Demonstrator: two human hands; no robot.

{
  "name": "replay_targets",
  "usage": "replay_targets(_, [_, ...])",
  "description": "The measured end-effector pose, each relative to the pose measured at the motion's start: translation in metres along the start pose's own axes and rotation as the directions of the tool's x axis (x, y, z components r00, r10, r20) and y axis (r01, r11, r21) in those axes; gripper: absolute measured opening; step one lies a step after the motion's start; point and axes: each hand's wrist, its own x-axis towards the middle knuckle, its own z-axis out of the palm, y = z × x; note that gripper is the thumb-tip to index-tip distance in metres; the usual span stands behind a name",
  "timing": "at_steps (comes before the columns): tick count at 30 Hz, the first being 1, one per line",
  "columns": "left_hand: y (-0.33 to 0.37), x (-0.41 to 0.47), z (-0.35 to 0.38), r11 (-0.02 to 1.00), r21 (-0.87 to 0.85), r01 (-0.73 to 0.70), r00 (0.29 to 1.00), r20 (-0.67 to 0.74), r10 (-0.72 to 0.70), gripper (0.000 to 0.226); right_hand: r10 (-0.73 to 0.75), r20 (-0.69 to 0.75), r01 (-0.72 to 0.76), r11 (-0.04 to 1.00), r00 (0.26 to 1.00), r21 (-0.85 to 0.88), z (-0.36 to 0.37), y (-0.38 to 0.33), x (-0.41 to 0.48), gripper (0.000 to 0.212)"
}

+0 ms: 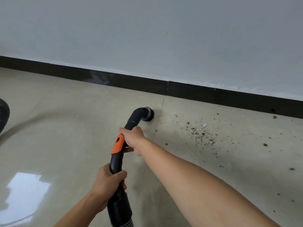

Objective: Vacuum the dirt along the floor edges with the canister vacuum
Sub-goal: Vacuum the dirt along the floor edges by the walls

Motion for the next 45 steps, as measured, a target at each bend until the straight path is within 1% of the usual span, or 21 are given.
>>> replay_targets(3, [0.006, 0.005, 0.032, 0.999, 0.046, -0.026, 0.995, 0.102, 0.021, 0.014, -0.044, -0.109, 0.05, 0.997, 0.993, 0.053, -0.049, 0.001, -0.014, 0.02])
replay_targets(6, [0.018, 0.009, 0.065, 0.995, 0.078, -0.064, 0.981, 0.188, 0.048, 0.016, -0.05, -0.206, 0.073, 0.992, 0.977, 0.103, -0.094, -0.003, -0.029, 0.017])
replay_targets(8, [0.025, 0.01, 0.078, 0.992, 0.093, -0.08, 0.972, 0.227, 0.057, 0.017, -0.038, -0.251, 0.073, 0.989, 0.967, 0.131, -0.113, -0.004, -0.035, 0.019])
replay_targets(10, [0.028, 0.01, 0.079, 0.991, 0.104, -0.084, 0.969, 0.242, 0.057, 0.017, -0.036, -0.278, 0.077, 0.987, 0.96, 0.138, -0.116, -0.004, -0.036, 0.019])
replay_targets(13, [0.026, 0.011, 0.058, 0.991, 0.104, -0.078, 0.978, 0.201, 0.056, 0.016, -0.033, -0.257, 0.071, 0.988, 0.966, 0.14, -0.091, -0.006, -0.029, 0.018])
replay_targets(18, [0.005, 0.002, -0.006, 0.995, 0.092, -0.027, 0.999, 0.032, 0.024, 0.014, -0.002, -0.063, 0.005, 0.999, 0.998, 0.046, -0.007, -0.003, -0.009, 0.015])
replay_targets(21, [-0.01, -0.01, -0.032, 0.996, 0.085, 0.012, 1.0, -0.011, -0.011, 0.014, 0.016, -0.003, -0.016, 1.0, 1.0, 0.026, 0.029, 0.011, -0.009, 0.037])
replay_targets(24, [-0.022, -0.024, -0.033, 0.996, 0.086, 0.012, 1.0, 0.006, -0.013, 0.011, 0.017, -0.021, -0.016, 0.999, 1.0, 0.049, 0.031, 0.032, -0.016, 0.049])
replay_targets(26, [-0.024, -0.029, -0.021, 0.996, 0.094, -0.001, 0.998, 0.055, -0.005, 0.011, -0.009, -0.084, 0.014, 0.998, 0.996, 0.057, 0.016, 0.044, -0.021, 0.062])
replay_targets(28, [-0.024, -0.027, -0.002, 0.993, 0.112, -0.028, 0.993, 0.119, 0.014, 0.014, -0.037, -0.206, 0.046, 0.998, 0.978, 0.039, -0.01, 0.052, -0.024, 0.073])
replay_targets(29, [-0.022, -0.025, 0.008, 0.991, 0.125, -0.048, 0.988, 0.15, 0.029, 0.015, -0.042, -0.254, 0.055, 0.997, 0.966, 0.045, -0.024, 0.052, -0.028, 0.069])
replay_targets(32, [-0.014, -0.018, 0.033, 0.983, 0.157, -0.092, 0.973, 0.224, 0.055, 0.017, -0.027, -0.309, 0.074, 0.988, 0.951, 0.139, -0.065, 0.048, -0.038, 0.035])
replay_targets(33, [-0.011, -0.016, 0.037, 0.981, 0.164, -0.099, 0.97, 0.235, 0.059, 0.017, -0.021, -0.303, 0.071, 0.985, 0.953, 0.157, -0.074, 0.046, -0.039, 0.03])
replay_targets(35, [-0.008, -0.013, 0.036, 0.98, 0.169, -0.104, 0.971, 0.232, 0.063, 0.016, -0.023, -0.283, 0.071, 0.984, 0.959, 0.161, -0.076, 0.039, -0.039, 0.027])
replay_targets(37, [-0.007, -0.011, 0.028, 0.983, 0.159, -0.095, 0.98, 0.188, 0.064, 0.015, -0.023, -0.231, 0.054, 0.99, 0.973, 0.129, -0.062, 0.032, -0.034, 0.026])
replay_targets(40, [-0.011, -0.011, 0.004, 0.99, 0.119, -0.071, 0.997, 0.048, 0.066, 0.014, -0.02, -0.085, 0.026, 0.997, 0.996, 0.075, -0.023, 0.019, -0.026, 0.016])
replay_targets(43, [-0.02, -0.015, -0.029, 0.997, 0.071, -0.026, 0.996, -0.08, 0.031, 0.014, 0.002, 0.065, -0.003, 1.0, 0.998, 0.018, 0.028, 0.011, -0.021, 0.015])
replay_targets(45, [-0.031, -0.022, -0.05, 0.999, 0.045, 0.007, 0.99, -0.139, 0.0, 0.015, 0.016, 0.12, -0.015, 1.0, 0.993, -0.013, 0.061, 0.018, -0.022, 0.013])
